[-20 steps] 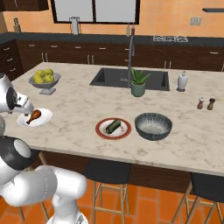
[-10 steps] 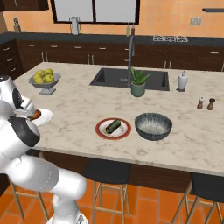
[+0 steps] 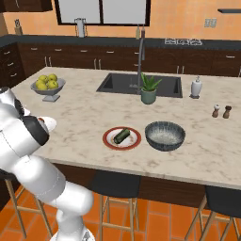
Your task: Pick the chicken drumstick and cucumber from their plates and place them in the bowl. Then put the bowl in the fridge.
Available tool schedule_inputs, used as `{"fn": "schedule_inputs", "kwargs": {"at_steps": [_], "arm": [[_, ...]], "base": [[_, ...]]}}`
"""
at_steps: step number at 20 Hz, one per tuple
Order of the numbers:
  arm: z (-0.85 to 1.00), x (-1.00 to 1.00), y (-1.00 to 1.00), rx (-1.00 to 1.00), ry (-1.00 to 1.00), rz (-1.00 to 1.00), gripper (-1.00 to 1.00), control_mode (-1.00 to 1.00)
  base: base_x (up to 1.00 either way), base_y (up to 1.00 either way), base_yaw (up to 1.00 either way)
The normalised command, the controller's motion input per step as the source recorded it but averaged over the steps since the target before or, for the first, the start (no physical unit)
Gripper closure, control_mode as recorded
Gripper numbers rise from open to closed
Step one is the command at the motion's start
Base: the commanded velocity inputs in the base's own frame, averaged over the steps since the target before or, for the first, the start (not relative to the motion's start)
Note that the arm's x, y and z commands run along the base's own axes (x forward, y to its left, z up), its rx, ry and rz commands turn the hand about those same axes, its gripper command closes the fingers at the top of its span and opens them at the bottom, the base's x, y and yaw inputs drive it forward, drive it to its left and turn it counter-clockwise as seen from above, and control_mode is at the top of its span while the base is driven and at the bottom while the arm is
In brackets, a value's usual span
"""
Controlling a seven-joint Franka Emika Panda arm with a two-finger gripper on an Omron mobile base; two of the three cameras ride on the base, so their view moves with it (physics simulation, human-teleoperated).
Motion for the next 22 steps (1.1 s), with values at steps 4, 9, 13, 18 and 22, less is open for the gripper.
{"fn": "schedule_inputs", "kwargs": {"at_steps": [4, 9, 13, 18, 22], "arm": [[-0.03, 0.3, 0.21, -0.02, 0.01, -0.02, -1.0, -1.0], [-0.26, 0.33, 0.2, -0.01, 0.0, 0.0, -1.0, -1.0], [-0.31, 0.24, 0.46, -0.01, 0.0, -0.05, -1.0, -1.0], [-0.17, 0.25, 0.17, 0.0, 0.0, -0.05, -1.0, -1.0], [0.0, 0.36, 0.16, -0.03, 0.1, -0.04, -1.0, -1.0]], "base": [[0.0, 0.0, 0.0], [0.0, 0.0, 0.0], [0.0, 0.0, 0.0], [0.0, 0.0, 0.0], [0.0, 0.0, 0.0]]}}
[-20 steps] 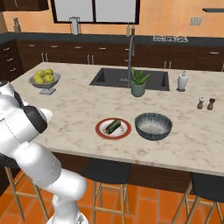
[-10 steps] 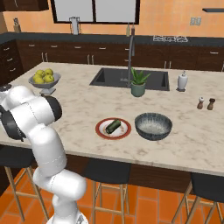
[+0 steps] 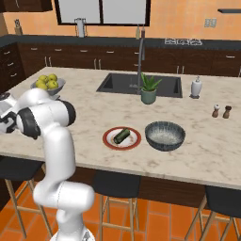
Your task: Pick the chicken drumstick and cucumber from their plates and place them in the bowl. Then put the bowl in the fridge.
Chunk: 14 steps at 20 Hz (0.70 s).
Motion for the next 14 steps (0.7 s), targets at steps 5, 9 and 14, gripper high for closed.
{"fn": "schedule_inputs", "kwargs": {"at_steps": [5, 9, 14], "arm": [[-0.18, 0.43, -0.03, 0.0, 0.04, 0.0, -1.0, -1.0], [-0.35, 0.35, 0.0, 0.0, 0.0, 0.0, -1.0, -1.0], [-0.31, 0.29, 0.0, 0.0, 0.0, 0.0, -1.0, -1.0]], "base": [[0.0, 0.0, 0.0], [0.0, 0.0, 0.0], [0.0, 0.0, 0.0]]}}
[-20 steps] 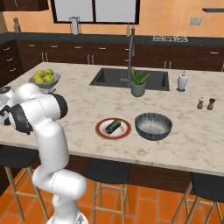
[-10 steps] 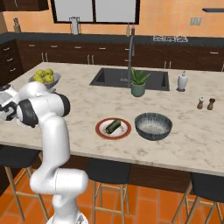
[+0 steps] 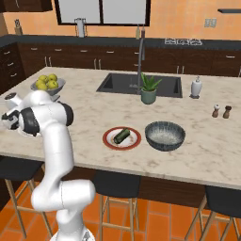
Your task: Pick the chicken drumstick and cucumber from their plates and place them in the bowl. Then put the bowl in the fridge.
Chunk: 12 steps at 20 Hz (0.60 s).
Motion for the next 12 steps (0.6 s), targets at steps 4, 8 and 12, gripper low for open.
{"fn": "schedule_inputs", "kwargs": {"at_steps": [4, 8, 12], "arm": [[-0.44, 0.12, 0.0, 0.0, 0.01, 0.0, -1.0, -1.0], [-0.45, 0.24, 0.01, -0.01, 0.02, 0.0, 1.0, -1.0], [-0.32, 0.09, -0.01, 0.0, 0.0, 0.0, 1.0, -1.0]], "base": [[0.0, 0.0, 0.0], [0.0, 0.0, 0.0], [0.0, 0.0, 0.0]]}}
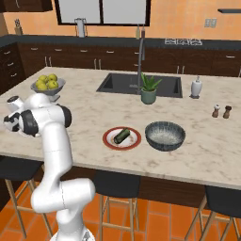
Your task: Pick the chicken drumstick and cucumber from their plates and place them in the bowl. Then put the bowl in the fridge.
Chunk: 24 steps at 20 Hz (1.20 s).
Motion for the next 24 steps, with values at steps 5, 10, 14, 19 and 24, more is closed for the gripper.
{"fn": "schedule_inputs", "kwargs": {"at_steps": [5, 10, 14, 19, 24], "arm": [[-0.42, -0.23, -0.48, 0.0, 0.01, 0.0, 1.0, -1.0], [-0.2, -0.3, -0.98, 0.0, 0.0, 0.0, 1.0, -1.0], [0.53, -0.5, -0.66, 0.05, -0.08, 0.0, 1.0, -1.0], [0.71, -0.49, -0.75, 0.03, -0.04, 0.0, 1.0, -1.0], [0.82, -0.45, -0.91, 0.0, -0.16, 0.05, 1.0, -1.0]], "base": [[0.0, 0.0, 0.0], [0.0, 0.0, 0.0], [0.0, 0.0, 0.0], [0.0, 0.0, 0.0], [0.0, 0.0, 0.0]]}}
